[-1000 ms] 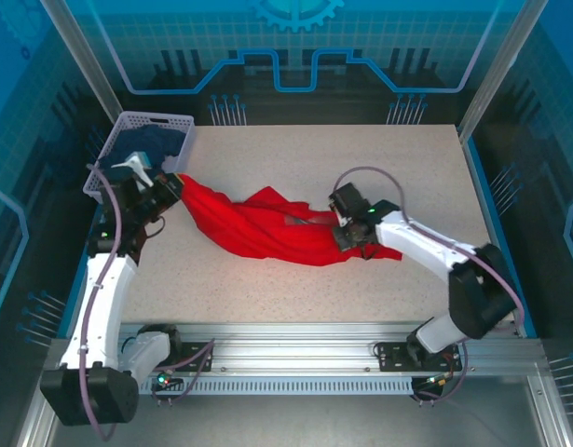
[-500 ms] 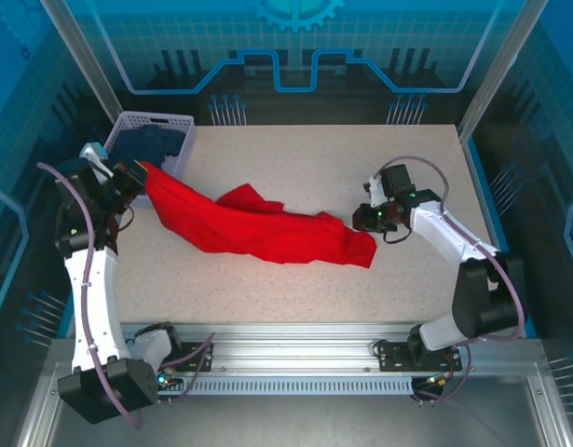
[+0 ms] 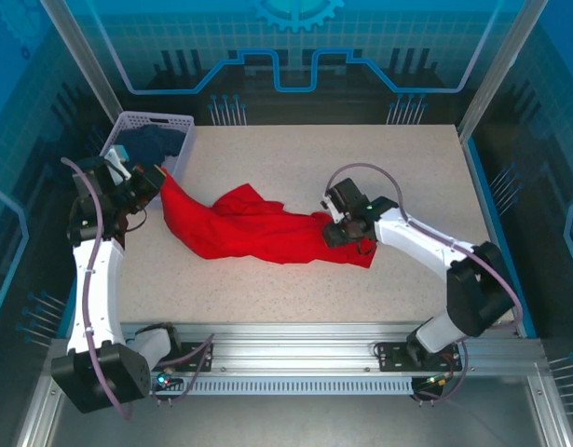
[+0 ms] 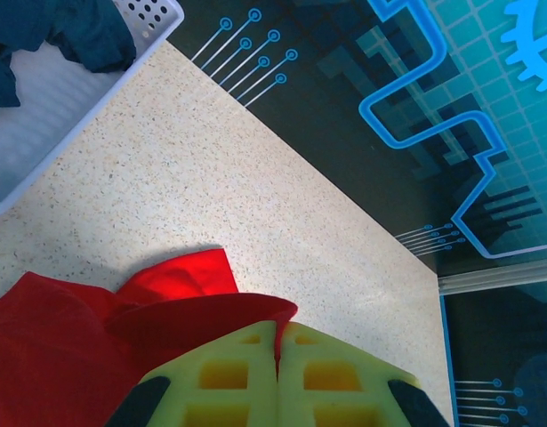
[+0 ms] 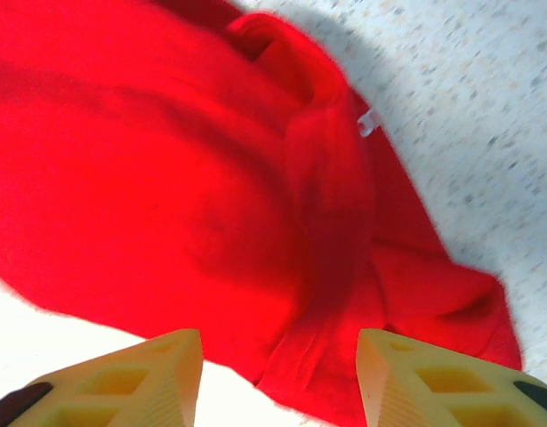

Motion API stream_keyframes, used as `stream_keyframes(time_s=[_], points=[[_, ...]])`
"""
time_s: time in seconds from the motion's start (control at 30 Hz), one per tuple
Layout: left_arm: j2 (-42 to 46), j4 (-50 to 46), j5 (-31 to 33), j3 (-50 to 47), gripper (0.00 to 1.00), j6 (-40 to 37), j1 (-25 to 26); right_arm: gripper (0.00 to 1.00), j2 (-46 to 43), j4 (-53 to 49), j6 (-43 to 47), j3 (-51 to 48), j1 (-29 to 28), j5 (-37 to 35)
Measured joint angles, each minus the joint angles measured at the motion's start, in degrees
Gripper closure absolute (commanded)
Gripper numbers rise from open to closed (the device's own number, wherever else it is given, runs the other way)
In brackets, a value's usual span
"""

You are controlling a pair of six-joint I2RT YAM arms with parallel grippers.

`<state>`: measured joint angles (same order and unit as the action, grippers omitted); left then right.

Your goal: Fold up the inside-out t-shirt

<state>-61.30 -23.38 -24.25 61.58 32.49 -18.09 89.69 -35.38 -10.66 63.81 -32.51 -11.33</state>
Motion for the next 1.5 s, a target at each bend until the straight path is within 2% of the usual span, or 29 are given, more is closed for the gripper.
stream_keyframes(time_s=[0.13, 0.3, 0.67, 0.97, 1.13, 1.3, 1.5], points=[[0.00, 0.52, -0.37, -0.07, 1.00, 0.00, 0.07, 0.51, 7.21, 0.02, 2.69, 5.16, 0.04, -3.78], [0.00, 1.36, -0.92, -0.68, 1.00, 0.00, 0.11, 0.52, 13.94, -0.26, 4.70, 9.57, 0.04, -5.18], [0.00, 1.44, -1.14, -0.70, 1.00, 0.00, 0.15, 0.53, 19.91, -3.23, 6.23, 13.31, 0.04, -6.91], [0.00, 1.42, -1.14, -0.70, 1.00, -0.02, 0.15, 0.84, 20.63, -4.15, 7.17, 13.51, 0.07, -9.94], [0.00, 1.38, -1.14, -0.68, 1.00, -0.74, 0.15, 0.98, 16.52, -3.08, 7.69, 11.65, 1.14, -11.08], [0.00, 1.38, -1.14, -0.70, 1.00, -1.16, 0.15, 1.00, 7.63, -0.15, 7.06, 7.54, 6.80, -4.37], [0.02, 1.36, -1.16, -0.68, 1.00, -1.36, 0.15, 1.00, -8.37, 5.16, 2.21, 1.14, 19.23, 16.79]])
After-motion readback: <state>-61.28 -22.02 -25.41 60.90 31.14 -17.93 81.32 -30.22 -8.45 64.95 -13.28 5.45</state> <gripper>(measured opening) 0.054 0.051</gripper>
